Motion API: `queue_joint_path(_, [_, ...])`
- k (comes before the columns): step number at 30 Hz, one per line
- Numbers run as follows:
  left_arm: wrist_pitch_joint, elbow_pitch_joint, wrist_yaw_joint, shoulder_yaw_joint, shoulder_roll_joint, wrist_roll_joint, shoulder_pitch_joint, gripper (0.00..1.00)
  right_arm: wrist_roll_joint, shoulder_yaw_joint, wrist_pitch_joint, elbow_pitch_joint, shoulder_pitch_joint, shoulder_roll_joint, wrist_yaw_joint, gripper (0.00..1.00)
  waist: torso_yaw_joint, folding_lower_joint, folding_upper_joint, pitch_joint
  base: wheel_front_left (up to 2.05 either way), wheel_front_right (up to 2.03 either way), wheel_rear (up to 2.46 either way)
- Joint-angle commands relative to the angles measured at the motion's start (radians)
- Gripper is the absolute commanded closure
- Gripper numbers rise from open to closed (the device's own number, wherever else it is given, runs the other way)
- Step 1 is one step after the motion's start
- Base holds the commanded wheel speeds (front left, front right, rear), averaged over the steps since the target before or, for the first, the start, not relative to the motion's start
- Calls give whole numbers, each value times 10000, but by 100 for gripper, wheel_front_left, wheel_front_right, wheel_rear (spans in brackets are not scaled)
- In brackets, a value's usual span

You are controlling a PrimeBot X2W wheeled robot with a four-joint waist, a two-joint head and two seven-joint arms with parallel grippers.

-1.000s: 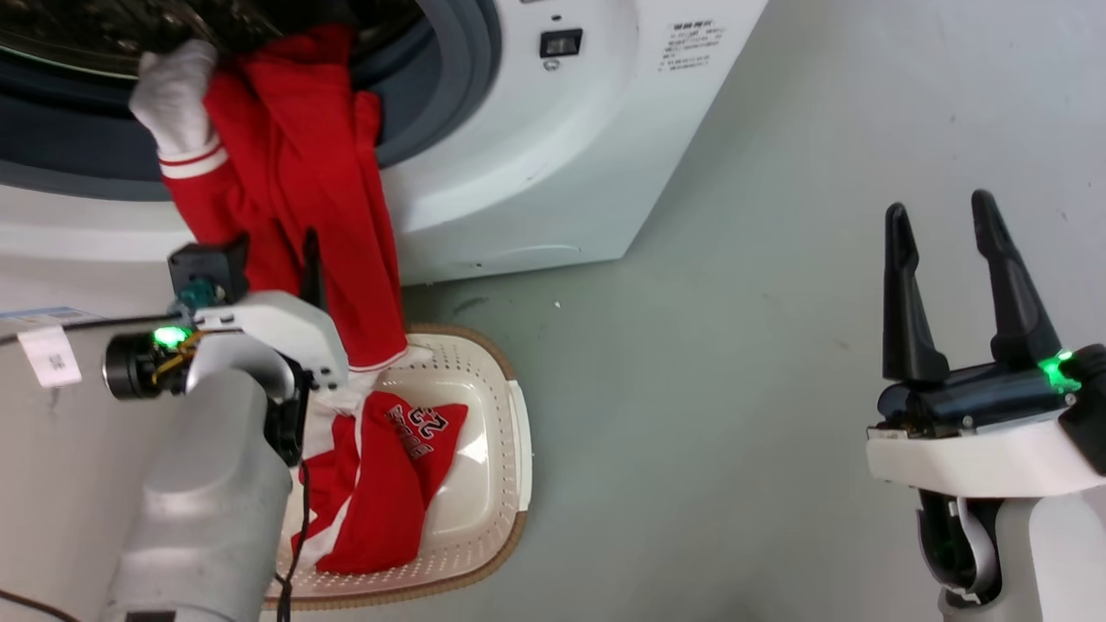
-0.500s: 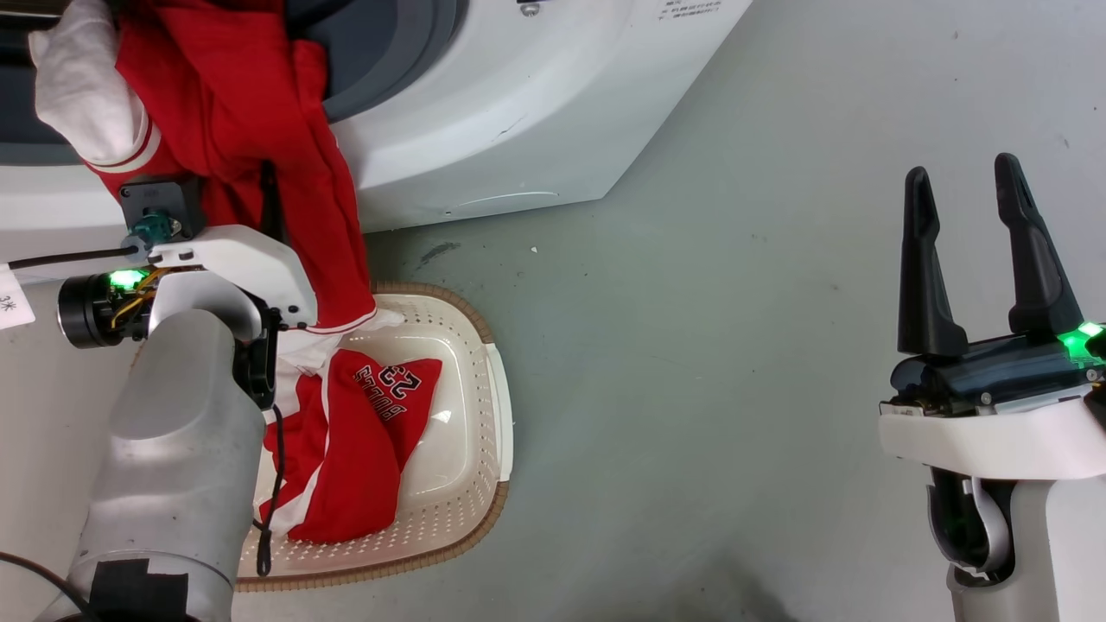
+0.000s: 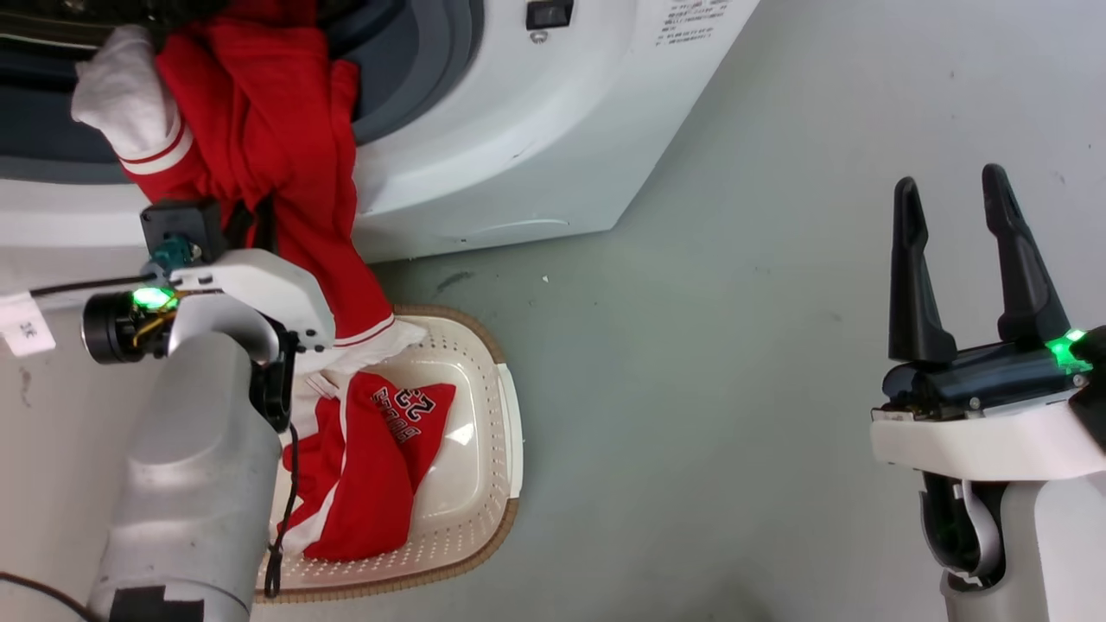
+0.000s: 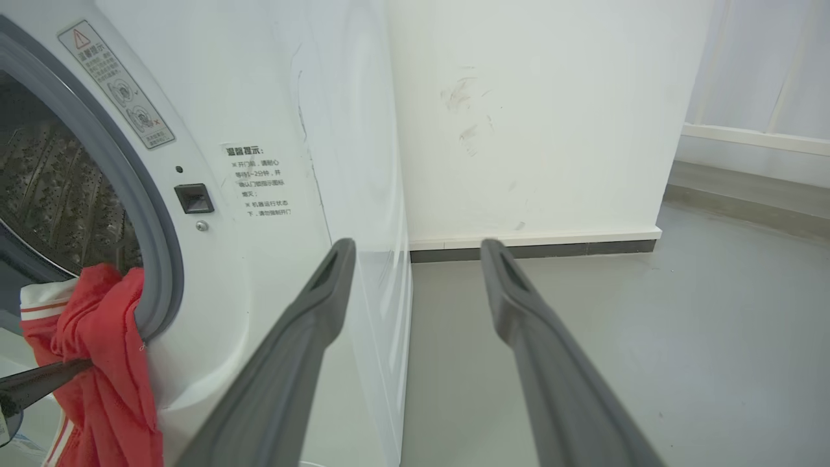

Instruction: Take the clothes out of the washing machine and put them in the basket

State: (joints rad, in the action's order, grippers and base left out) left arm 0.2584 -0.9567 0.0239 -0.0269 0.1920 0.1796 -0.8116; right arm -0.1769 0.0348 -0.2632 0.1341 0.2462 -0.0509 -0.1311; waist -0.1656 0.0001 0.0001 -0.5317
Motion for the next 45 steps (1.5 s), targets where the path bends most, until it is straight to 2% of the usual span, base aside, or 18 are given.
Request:
queue_joint_path(1, [98, 186, 44, 52, -35, -55, 171, 100, 63, 22, -23, -46, -137, 14, 7, 0, 58, -1, -1, 253, 0, 0, 0])
queue_joint_path(14, [84, 2456, 510, 95, -494, -650, 2950, 100, 176, 168, -23, -411, -1178, 14, 7, 0, 406, -1, -1, 2207, 0, 0, 0])
queue_joint_path(25, [84, 4020, 867, -553, -784, -1150, 5332, 100, 343, 193, -23, -580, -1949, 14, 7, 0, 681, -1, -1, 3396, 0, 0, 0])
queue_joint_path(36, [84, 3896, 989, -1254, -962, -1147, 6185, 100, 337, 295, -23, -474, -2006, 14, 7, 0, 634, -1, -1, 3327, 0, 0, 0])
queue_joint_path(45, [83, 2643, 1022, -1124, -889, -984, 5611, 100, 315, 232, -23, -260, -1417, 14, 7, 0, 417, -1, -1, 2203, 0, 0, 0])
